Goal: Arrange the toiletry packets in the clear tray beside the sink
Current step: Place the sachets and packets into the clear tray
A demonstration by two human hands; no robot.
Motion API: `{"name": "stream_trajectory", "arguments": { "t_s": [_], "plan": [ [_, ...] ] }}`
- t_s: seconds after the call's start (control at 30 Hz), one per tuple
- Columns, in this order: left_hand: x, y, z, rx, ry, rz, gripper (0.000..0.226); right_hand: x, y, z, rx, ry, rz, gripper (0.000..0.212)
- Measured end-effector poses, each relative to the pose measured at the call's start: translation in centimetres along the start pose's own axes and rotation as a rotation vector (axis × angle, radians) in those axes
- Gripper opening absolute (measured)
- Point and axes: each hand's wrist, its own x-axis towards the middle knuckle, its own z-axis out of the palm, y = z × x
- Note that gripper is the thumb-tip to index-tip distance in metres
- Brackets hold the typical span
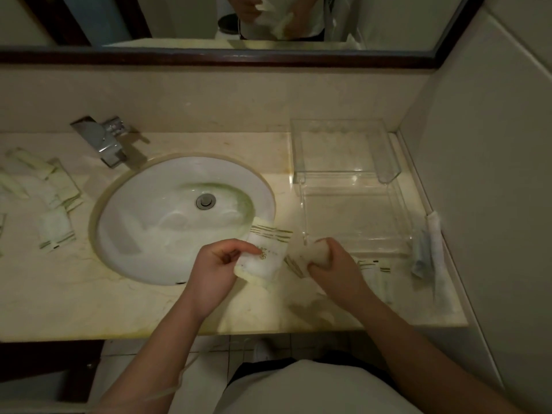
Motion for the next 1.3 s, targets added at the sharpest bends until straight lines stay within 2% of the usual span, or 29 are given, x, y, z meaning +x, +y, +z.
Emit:
{"name": "stream_trajectory", "arguments": {
  "t_s": [0.1,0.2,0.27,0.3,0.4,0.6,0.7,0.8,0.87,1.0,1.17,1.23,1.3],
  "plan": [
    [1.2,0.4,0.8,-0.054,-0.013,-0.076,0.042,0.1,0.0,-3.8,0.296,0.000,0.069,0.038],
    [2.5,1.4,2.7,-0.108,-0.003,-0.131,0.030,0.6,0.7,-7.1,0.515,-0.005,0.074,0.041],
    [3.5,2.0,4.6,0.071,0.025,-0.066,0.016,1.2,1.3,-9.1,0.560,0.019,0.068,0.039],
    [4.1,2.2,5.6,0.138,0.027,-0.046,0.023,1.5,1.8,-9.9,0.563,0.035,0.066,0.038],
    [6.0,2.8,8.4,0.121,0.073,-0.104,0.045,2.7,2.9,-11.9,0.589,0.074,0.089,0.036],
    [9.6,3.4,12.2,0.182,0.160,-0.117,0.020,4.8,4.4,-15.0,0.594,0.166,0.113,0.023],
    [10.6,3.6,13.1,0.165,0.144,-0.110,0.009,5.5,4.2,-15.5,0.806,0.155,0.111,0.008],
    [12.3,2.9,13.5,0.208,0.089,-0.149,0.007,6.6,3.5,-16.1,0.972,0.143,0.126,0.013],
    [13.8,2.0,13.8,0.289,0.046,-0.164,0.011,7.6,3.1,-16.7,0.888,0.180,0.138,0.012],
    [16.7,0.1,15.0,0.517,-0.056,-0.076,0.015,10.2,3.2,-17.8,0.620,0.306,0.123,0.019],
    [17.5,-3.4,16.9,0.864,-0.203,-0.019,0.011,11.9,2.8,-18.8,0.396,0.407,0.113,0.013],
    [17.1,-4.0,16.9,1.044,-0.212,0.033,0.016,12.3,3.0,-18.9,0.266,0.407,0.066,0.014],
    [16.9,-4.3,16.8,1.194,-0.193,0.184,0.026,13.0,3.4,-18.9,-0.017,0.289,0.037,0.015]
  ]
}}
